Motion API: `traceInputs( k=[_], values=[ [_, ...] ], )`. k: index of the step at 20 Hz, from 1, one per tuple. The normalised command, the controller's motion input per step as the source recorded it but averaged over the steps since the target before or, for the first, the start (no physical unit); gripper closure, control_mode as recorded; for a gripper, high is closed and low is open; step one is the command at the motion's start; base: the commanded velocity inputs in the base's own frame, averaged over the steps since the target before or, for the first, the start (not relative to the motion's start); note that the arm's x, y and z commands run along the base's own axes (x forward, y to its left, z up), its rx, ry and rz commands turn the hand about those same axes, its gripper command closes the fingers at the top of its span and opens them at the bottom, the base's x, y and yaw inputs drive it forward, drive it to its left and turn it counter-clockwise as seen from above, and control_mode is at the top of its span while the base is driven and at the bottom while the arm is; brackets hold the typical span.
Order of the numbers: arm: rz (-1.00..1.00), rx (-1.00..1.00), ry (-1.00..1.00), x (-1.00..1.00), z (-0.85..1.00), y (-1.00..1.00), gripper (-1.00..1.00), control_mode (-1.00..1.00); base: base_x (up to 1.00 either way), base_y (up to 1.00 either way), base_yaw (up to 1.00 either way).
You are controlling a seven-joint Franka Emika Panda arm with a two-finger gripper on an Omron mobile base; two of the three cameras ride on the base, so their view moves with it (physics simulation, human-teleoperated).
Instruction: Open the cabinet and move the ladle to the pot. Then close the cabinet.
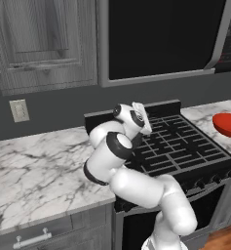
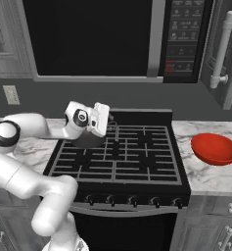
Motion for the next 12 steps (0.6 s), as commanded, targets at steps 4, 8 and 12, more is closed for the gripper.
traceInputs(
  k=[4, 8, 12],
  values=[
    [-0.05, 0.00, 0.00, -0.01, 0.00, 0.00, -1.00, -1.00, 0.00, 0.00, 0.00],
    [-0.01, 0.00, 0.00, -0.11, 0.21, 0.00, -1.00, -1.00, 0.00, 0.00, 0.00],
    [0.00, 0.19, 0.01, -0.45, 0.57, 0.00, -1.00, -1.00, 0.00, 0.00, 0.00]
  ],
)
